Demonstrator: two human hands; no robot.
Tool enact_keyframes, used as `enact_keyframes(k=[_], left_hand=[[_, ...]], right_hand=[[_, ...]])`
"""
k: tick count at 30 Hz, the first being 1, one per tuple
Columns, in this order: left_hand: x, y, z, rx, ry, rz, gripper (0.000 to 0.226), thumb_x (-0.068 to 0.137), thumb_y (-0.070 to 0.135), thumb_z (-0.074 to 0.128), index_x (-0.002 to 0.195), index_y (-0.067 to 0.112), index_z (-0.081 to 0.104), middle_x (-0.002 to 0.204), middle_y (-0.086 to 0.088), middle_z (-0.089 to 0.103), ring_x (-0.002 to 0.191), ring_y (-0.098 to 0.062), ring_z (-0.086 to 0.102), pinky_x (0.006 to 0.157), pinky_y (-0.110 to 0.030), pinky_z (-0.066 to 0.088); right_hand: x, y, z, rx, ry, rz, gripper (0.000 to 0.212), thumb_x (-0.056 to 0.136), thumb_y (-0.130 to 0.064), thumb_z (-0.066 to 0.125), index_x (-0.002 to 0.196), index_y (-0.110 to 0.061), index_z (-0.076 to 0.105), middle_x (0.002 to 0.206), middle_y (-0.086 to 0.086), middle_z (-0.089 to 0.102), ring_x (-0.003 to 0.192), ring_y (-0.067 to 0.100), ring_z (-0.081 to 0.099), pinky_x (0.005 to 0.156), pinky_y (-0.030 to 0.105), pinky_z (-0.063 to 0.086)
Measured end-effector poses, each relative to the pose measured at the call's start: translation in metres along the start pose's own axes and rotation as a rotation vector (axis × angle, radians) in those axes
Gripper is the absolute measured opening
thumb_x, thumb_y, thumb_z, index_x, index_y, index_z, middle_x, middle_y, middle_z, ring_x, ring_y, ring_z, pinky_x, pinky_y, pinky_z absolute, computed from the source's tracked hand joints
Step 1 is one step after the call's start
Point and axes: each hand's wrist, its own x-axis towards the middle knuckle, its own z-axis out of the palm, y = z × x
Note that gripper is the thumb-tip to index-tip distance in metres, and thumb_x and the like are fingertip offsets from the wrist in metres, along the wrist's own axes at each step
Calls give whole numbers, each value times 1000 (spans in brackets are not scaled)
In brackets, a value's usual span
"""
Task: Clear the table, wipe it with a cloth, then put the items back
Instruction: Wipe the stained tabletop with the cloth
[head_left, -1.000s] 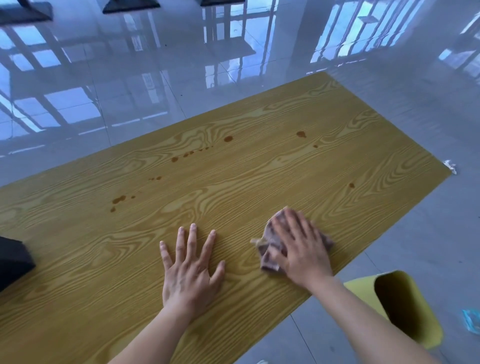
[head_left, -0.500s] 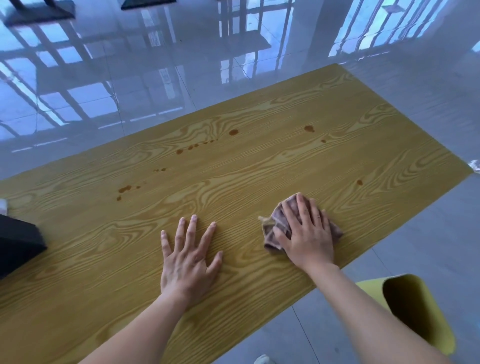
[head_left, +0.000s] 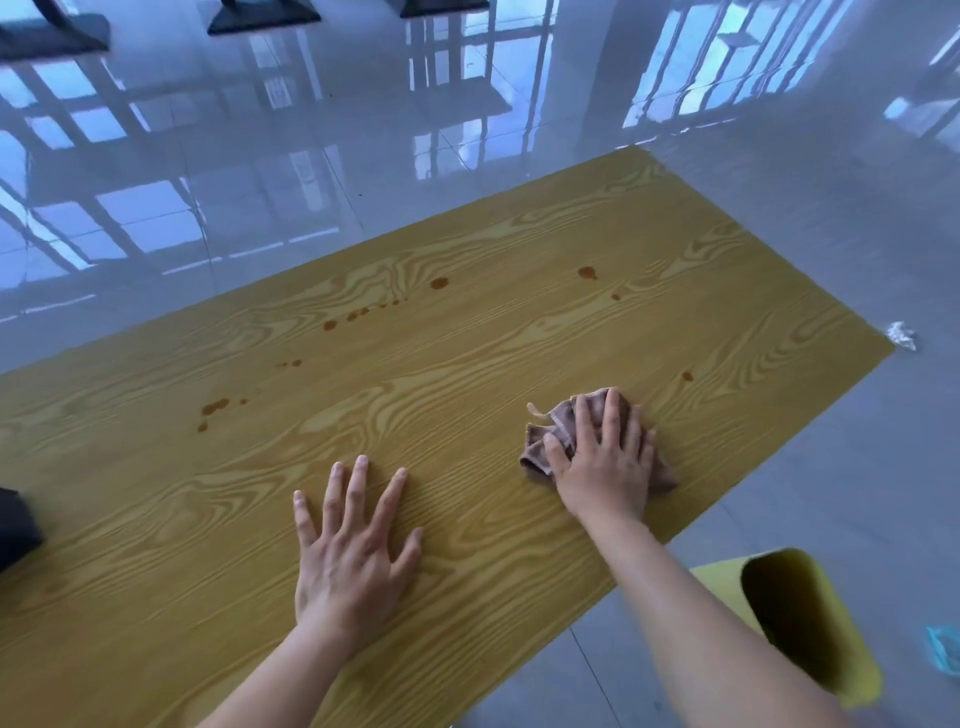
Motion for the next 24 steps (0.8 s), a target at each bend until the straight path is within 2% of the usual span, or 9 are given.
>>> enact_keyframes(k=[2, 5, 7, 10, 13, 15, 18, 20, 24], left_hand=[[5, 4, -2, -13, -9, -6, 69, 86, 67, 32, 148, 36, 35, 158, -10, 24, 150, -31, 8, 113, -69, 8], [40, 28, -13, -54, 20, 41, 66, 85, 66, 31, 141, 33, 45, 151, -13, 34, 147, -34, 17, 110, -72, 10], [69, 57, -20, -71, 4, 115, 68, 86, 67, 24, 147, 39, 32, 159, -9, 23, 150, -31, 4, 113, -70, 3], [117, 101, -21, -83, -36, 201, 68, 88, 69, 18, 151, 45, 12, 164, -3, 3, 150, -29, -12, 113, -69, -4], [155, 137, -17, -79, -87, 191, 65, 91, 69, 20, 150, 47, 7, 165, -2, -3, 148, -30, -17, 109, -71, -9], [165, 150, -14, -60, -87, 134, 66, 89, 72, 15, 150, 48, 6, 164, -1, -5, 148, -32, -19, 106, -72, -13], [165, 155, -7, 6, -53, 99, 69, 86, 76, 6, 149, 50, 0, 165, 0, -6, 148, -31, -18, 106, -73, -12], [166, 155, -6, 13, -44, 90, 70, 85, 77, 4, 149, 51, -2, 165, 1, -5, 148, -30, -18, 107, -72, -10], [165, 158, -8, 14, -42, 73, 70, 83, 79, 3, 148, 54, -4, 165, 2, -5, 148, -29, -18, 109, -71, -9]], right_hand=[[-28, -23, 5, -15, -16, -192, 79, 88, -74, 16, 155, -34, 14, 165, 6, -3, 150, 37, 1, 119, 57, 9], [-52, 0, 6, -47, -9, -518, 71, 90, -74, 27, 153, -42, 18, 165, -2, -3, 152, 28, 0, 118, 54, 14], [-39, 36, 8, -65, 48, -453, 70, 90, -74, 29, 152, -42, 23, 165, -3, 3, 151, 27, 7, 117, 53, 19], [1, 73, 2, -65, 52, -156, 75, 88, -77, 16, 153, -39, 23, 165, 0, 6, 150, 30, 13, 118, 54, 17], [37, 67, -3, -13, 55, 104, 81, 85, -77, 8, 154, -35, 20, 165, 5, 5, 148, 35, 11, 118, 56, 14], [37, 56, -1, -39, 67, 73, 79, 87, -75, 11, 155, -34, 18, 165, 8, 6, 148, 39, 11, 118, 58, 14], [22, 77, 3, -69, 87, -262, 71, 92, -71, 26, 154, -37, 21, 165, 4, 7, 150, 32, 11, 119, 54, 16], [36, 114, 0, -85, 76, -358, 70, 92, -72, 24, 154, -40, 18, 165, -1, 2, 151, 27, 8, 119, 52, 16], [75, 168, -10, -69, 51, -39, 80, 89, -75, 11, 155, -30, 20, 165, 7, 7, 149, 35, 13, 119, 54, 15]])
